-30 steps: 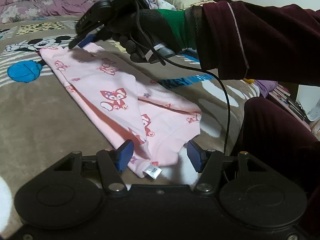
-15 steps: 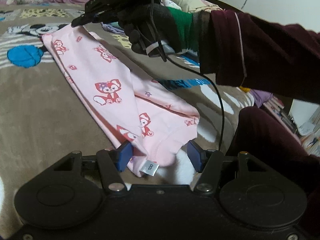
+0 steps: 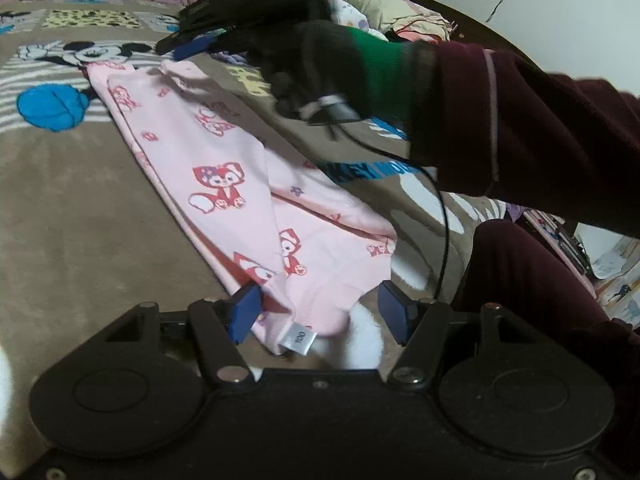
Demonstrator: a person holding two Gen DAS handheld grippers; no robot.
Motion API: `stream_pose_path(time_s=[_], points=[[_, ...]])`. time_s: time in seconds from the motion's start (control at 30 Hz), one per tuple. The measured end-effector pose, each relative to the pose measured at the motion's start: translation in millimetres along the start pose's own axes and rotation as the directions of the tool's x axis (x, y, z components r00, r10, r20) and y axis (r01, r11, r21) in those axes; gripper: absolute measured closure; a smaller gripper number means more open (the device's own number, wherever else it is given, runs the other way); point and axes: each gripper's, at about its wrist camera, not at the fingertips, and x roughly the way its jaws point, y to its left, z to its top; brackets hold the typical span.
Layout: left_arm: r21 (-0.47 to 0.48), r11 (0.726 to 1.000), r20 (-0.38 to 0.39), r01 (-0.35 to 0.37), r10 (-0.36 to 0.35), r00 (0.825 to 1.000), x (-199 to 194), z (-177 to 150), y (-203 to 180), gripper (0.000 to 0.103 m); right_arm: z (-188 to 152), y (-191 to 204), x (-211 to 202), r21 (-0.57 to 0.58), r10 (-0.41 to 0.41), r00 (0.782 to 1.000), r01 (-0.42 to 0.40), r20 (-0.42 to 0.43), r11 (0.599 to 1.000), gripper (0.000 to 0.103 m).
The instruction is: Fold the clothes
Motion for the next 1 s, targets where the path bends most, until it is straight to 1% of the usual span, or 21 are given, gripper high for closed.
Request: stream_pose_path(time_s=[0.03,0.1,0.2,0.23,0.3,0.33,0.4,0.43,0.47,0.53,0.57,0.63,0.67,0.7,0.77,0.8,0.83,0.87,0.93,0.97,1.0], points=[[0.001,1.0,0.005,-0.008,0.008,1.0,-3,0,1,0.04,1,1,-10,-0.01,0.01,1.0,-0.01,0.014,1.0,0.076],[0.001,1.0,0.021,-0.03,0.03,0.999,-9,0,1,0.04,-2,2,-27,-0.022,0.048,0.999,-0.047,0.014,0.999,0.076],[0.003,0.997,0.066,-0.078,0.078,0.995,-17,3,2,0.04,-16,9,-55,-0.073,0.121,0.992,-0.122,-0.019,0.99,0.076],[0.001,0.997,0.096,-0.082,0.081,0.992,-20,5,2,0.04,-23,11,-62,-0.068,0.154,0.988,-0.156,-0.032,0.985,0.076],[0.009,0.998,0.158,-0.069,0.067,0.985,-25,10,-1,0.04,-38,14,-75,-0.052,0.224,0.973,-0.226,-0.055,0.973,0.077],[0.021,0.998,0.175,-0.058,0.054,0.983,-24,12,-4,0.04,-48,13,-78,-0.033,0.253,0.965,-0.256,-0.061,0.966,0.077],[0.046,0.998,0.175,-0.033,0.024,0.984,-15,18,-9,0.04,-64,12,-83,0.009,0.301,0.951,-0.301,-0.07,0.954,0.077],[0.058,0.998,0.157,-0.034,0.024,0.987,-6,20,-11,0.04,-71,11,-80,0.021,0.289,0.954,-0.288,-0.084,0.957,0.077],[0.062,0.997,0.123,-0.044,0.037,0.992,5,21,-11,0.04,-79,11,-76,0.032,0.274,0.957,-0.272,-0.099,0.962,0.077],[0.033,0.996,0.023,-0.082,0.081,0.996,28,21,-3,0.04,-93,11,-67,0.032,0.189,0.97,-0.186,-0.154,0.982,0.08],[0.027,0.995,-0.004,-0.092,0.092,0.996,35,21,0,0.04,-95,10,-70,0.049,0.195,0.97,-0.19,-0.143,0.981,0.08],[0.034,0.996,0.016,-0.082,0.082,0.997,32,24,0,0.04,-96,7,-79,0.076,0.215,0.971,-0.207,-0.108,0.975,0.077],[0.035,0.996,0.03,-0.079,0.078,0.996,30,25,0,0.04,-96,8,-87,0.069,0.232,0.97,-0.228,-0.073,0.971,0.077],[0.029,0.996,0.048,-0.079,0.078,0.996,28,26,1,0.04,-96,9,-92,0.061,0.239,0.969,-0.235,-0.057,0.97,0.077],[0.002,0.997,0.04,-0.076,0.076,0.996,29,26,7,0.04,-100,9,-91,0.045,0.22,0.973,-0.217,-0.075,0.975,0.077],[-0.016,0.996,0.018,-0.082,0.083,0.996,34,26,10,0.04,-102,8,-91,0.038,0.214,0.973,-0.211,-0.087,0.977,0.08],[-0.015,0.997,0.02,-0.081,0.082,0.996,34,26,10,0.04,-105,6,-91,0.039,0.198,0.976,-0.195,-0.092,0.98,0.08],[-0.015,0.997,0.027,-0.081,0.082,0.996,33,28,10,0.04,-107,4,-95,0.05,0.194,0.978,-0.191,-0.076,0.98,0.08],[-0.014,0.996,0.07,-0.086,0.086,0.994,27,34,10,0.04,-108,-5,-97,0.097,0.206,0.978,-0.202,-0.033,0.975,0.078],[-0.017,0.995,0.082,-0.094,0.095,0.992,26,38,12,0.04,-109,-9,-98,0.121,0.21,0.977,-0.205,-0.031,0.971,0.079],[-0.02,0.993,0.094,-0.112,0.114,0.989,25,41,15,0.04,-110,-11,-96,0.118,0.196,0.979,-0.19,-0.048,0.975,0.081]])
